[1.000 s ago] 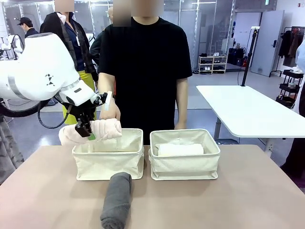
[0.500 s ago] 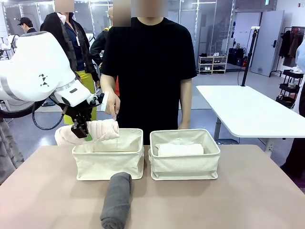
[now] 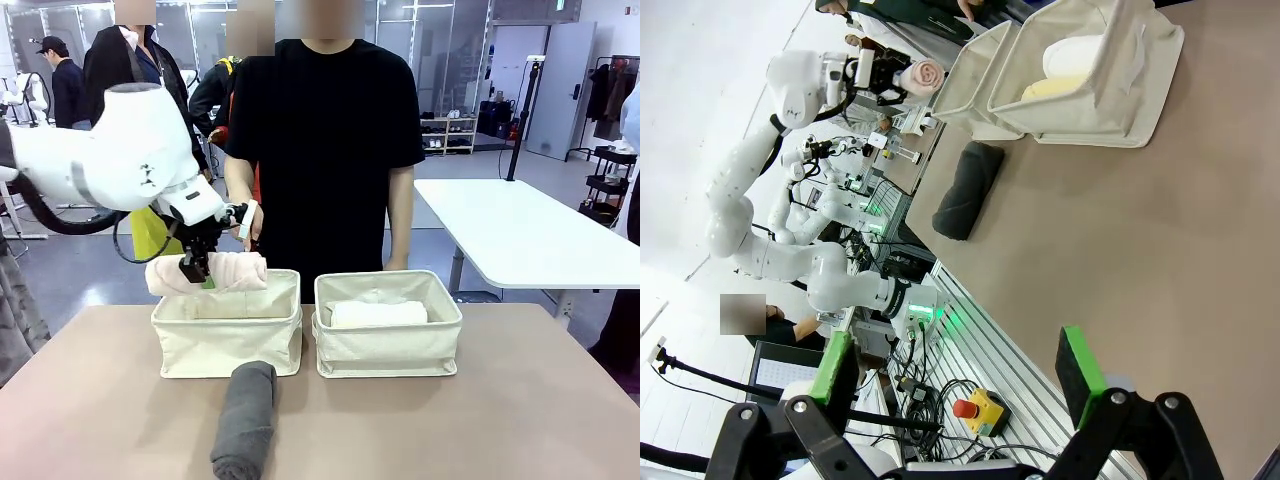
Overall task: Divide the towels into two baskets.
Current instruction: Pick up one hotel-folded towel from the bottom of the table and place it in the Fabric basket indicated by the person.
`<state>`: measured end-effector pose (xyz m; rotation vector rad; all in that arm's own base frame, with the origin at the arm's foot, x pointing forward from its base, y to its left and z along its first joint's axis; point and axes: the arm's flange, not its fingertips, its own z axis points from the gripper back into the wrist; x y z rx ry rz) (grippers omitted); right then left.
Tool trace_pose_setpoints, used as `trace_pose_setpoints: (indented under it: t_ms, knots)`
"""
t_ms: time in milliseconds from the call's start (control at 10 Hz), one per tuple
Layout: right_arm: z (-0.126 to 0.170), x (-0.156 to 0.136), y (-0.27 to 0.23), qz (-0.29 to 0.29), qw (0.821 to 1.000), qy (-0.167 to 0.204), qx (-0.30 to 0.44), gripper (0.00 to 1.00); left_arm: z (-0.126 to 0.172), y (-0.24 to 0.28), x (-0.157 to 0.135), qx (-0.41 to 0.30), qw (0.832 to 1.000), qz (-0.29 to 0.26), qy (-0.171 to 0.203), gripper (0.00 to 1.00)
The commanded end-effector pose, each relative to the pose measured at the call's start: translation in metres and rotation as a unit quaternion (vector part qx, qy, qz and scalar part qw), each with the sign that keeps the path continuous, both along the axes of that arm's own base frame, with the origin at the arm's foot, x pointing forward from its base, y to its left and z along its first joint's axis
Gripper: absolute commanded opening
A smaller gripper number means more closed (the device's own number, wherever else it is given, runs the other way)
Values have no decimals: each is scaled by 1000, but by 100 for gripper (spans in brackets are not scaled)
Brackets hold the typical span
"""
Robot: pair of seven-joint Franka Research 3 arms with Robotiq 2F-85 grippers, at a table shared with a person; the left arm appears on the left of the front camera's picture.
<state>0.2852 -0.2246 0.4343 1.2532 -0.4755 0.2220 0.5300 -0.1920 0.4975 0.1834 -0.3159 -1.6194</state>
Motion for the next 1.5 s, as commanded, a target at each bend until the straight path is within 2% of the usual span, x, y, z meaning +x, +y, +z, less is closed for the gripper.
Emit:
trace_pose_setpoints:
  t_ms: [0,100,300,600,700,800,900,1200,1400]
  knots:
    - [2,-2,2,-3,1000,-11,7,100,-13,-7,30,13,999,-29,-31,44]
    - [2,-2,2,-3,1000,-11,7,100,-24,-13,44,11,998,-38,-39,44]
    - [2,-2,2,-3,1000,-11,7,100,-40,-22,65,13,998,-18,-51,44]
    - [2,-2,2,-3,1000,-11,7,100,-61,-28,79,26,998,-21,-55,44]
    - [2,-2,2,-3,1000,-11,7,100,-64,-29,79,27,998,-21,-53,66]
    - [2,-2,2,-3,1000,-11,7,100,-64,-29,78,29,998,-20,-50,81]
    - [2,-2,2,-3,1000,-11,7,100,-64,-29,76,23,998,-24,-48,100]
    - [2,-2,2,-3,1000,-11,7,100,-63,-30,73,23,998,-27,-42,100]
    - [2,-2,2,-3,1000,-11,7,100,-61,-26,65,28,999,-6,-44,100]
